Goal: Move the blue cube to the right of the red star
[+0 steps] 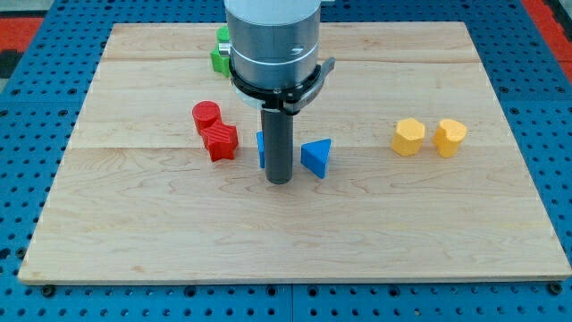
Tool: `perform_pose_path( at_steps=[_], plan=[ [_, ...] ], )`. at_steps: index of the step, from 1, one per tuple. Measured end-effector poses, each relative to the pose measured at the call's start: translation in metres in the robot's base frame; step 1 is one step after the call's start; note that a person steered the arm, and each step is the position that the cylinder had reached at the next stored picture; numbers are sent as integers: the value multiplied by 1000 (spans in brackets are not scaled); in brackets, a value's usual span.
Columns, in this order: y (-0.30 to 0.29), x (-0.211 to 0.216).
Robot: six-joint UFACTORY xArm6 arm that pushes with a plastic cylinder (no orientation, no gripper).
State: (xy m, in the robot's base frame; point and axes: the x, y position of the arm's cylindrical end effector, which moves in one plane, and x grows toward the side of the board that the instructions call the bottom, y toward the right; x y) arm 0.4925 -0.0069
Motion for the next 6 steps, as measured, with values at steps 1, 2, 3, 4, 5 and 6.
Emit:
perform_pose_path(
  at_steps=[1, 2, 3, 4, 5, 6],
  plan=[
    [33, 0],
    [60, -8],
    [61, -32],
    [57, -6],
    [-10, -13],
    [-25, -34]
  ],
)
